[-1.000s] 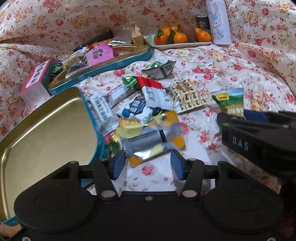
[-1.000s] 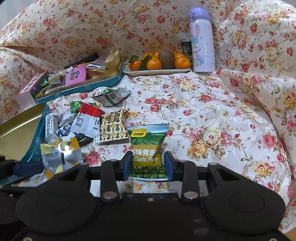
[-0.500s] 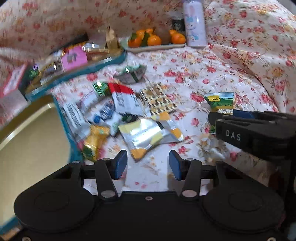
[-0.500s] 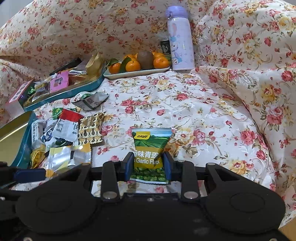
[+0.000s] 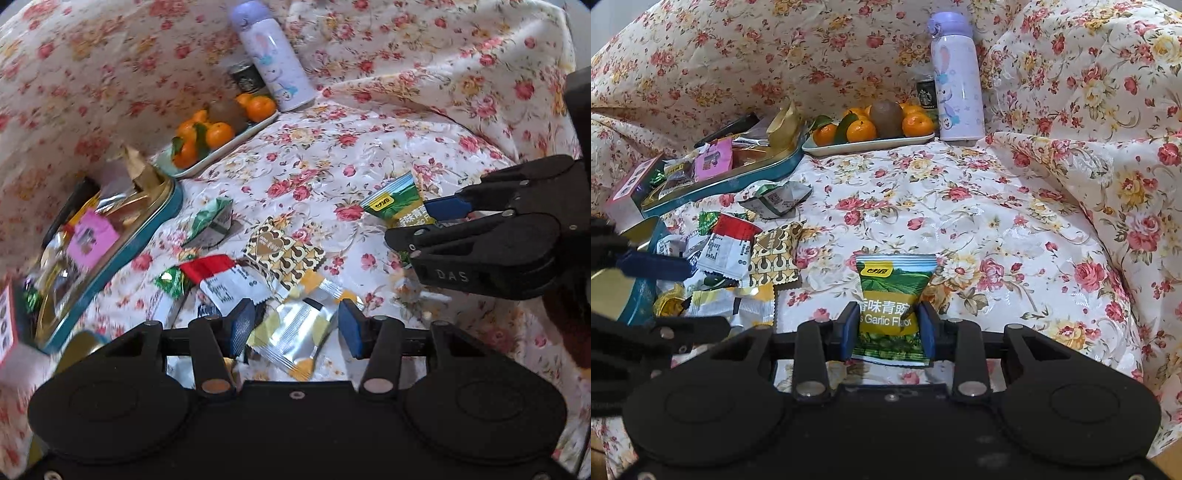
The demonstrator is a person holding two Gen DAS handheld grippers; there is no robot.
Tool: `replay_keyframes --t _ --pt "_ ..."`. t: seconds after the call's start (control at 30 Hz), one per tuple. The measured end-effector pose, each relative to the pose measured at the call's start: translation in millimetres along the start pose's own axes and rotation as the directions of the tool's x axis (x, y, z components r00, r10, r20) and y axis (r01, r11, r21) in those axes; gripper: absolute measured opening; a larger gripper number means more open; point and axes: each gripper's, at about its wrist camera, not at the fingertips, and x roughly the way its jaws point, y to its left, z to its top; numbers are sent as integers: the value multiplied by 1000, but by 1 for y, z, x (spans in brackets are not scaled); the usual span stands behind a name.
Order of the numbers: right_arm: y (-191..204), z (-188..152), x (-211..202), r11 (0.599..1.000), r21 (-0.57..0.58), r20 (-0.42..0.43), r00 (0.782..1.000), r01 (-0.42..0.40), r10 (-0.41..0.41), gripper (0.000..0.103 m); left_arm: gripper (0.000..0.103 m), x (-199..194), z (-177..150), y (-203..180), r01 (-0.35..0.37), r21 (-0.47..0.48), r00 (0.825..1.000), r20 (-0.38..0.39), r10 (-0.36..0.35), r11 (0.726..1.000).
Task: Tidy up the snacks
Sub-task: 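Grasp the silver-orange wrapped snack with the left tool while the right tool holds the green bag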
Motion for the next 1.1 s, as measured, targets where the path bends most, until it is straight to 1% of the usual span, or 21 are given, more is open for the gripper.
replay_keyframes --t 0.07,0.17,0.27,0.33,0.43,0.53,0.6,0.8,0.93,0.97,1.0,1.03,1.1 --pt "1 0 0 1000 -7 -1 1000 1 -1 34 57 5 2 3 27 22 1000 -7 -27 999" --pt "1 1 0 1000 -11 -2 1000 -1 1 34 57 14 2 9 72 53 997 -38 -71 996" --pt "0 1 1 1000 -14 -3 1000 -4 4 34 56 19 2 12 145 90 988 -62 -139 985" --pt "-1 0 0 1000 -14 -2 1000 -7 7 34 56 19 0 12 172 117 984 -72 -164 978" --pt "0 0 1 1000 -20 -1 1000 -8 8 36 56 20 0 13 186 141 981 -87 -175 972" --pt "2 0 2 999 -31 1 1000 -9 9 40 56 27 0 14 196 130 977 -109 -182 972" --pt "5 0 3 999 -43 1 1000 -4 4 43 56 33 0 16 204 106 974 -122 -190 973" --pt "5 0 3 999 -43 -1 1000 -3 3 43 56 39 0 26 232 -41 965 -115 -235 972" --pt "5 2 4 999 -35 -7 1000 0 -1 43 56 39 -1 27 213 -129 970 -94 -226 968" --pt "5 2 4 999 -33 -9 1000 4 -4 41 56 39 -1 27 206 -157 971 -89 -221 966" --pt "6 2 4 999 -31 -9 1000 10 -11 39 54 39 -1 28 196 -183 973 -84 -214 963" --pt "6 2 4 999 -30 -9 1000 17 -17 38 48 38 -1 27 188 -205 975 -78 -207 961" --pt "5 3 4 1000 -21 -13 1000 23 -23 37 47 37 -2 29 173 -253 978 -71 -197 952"
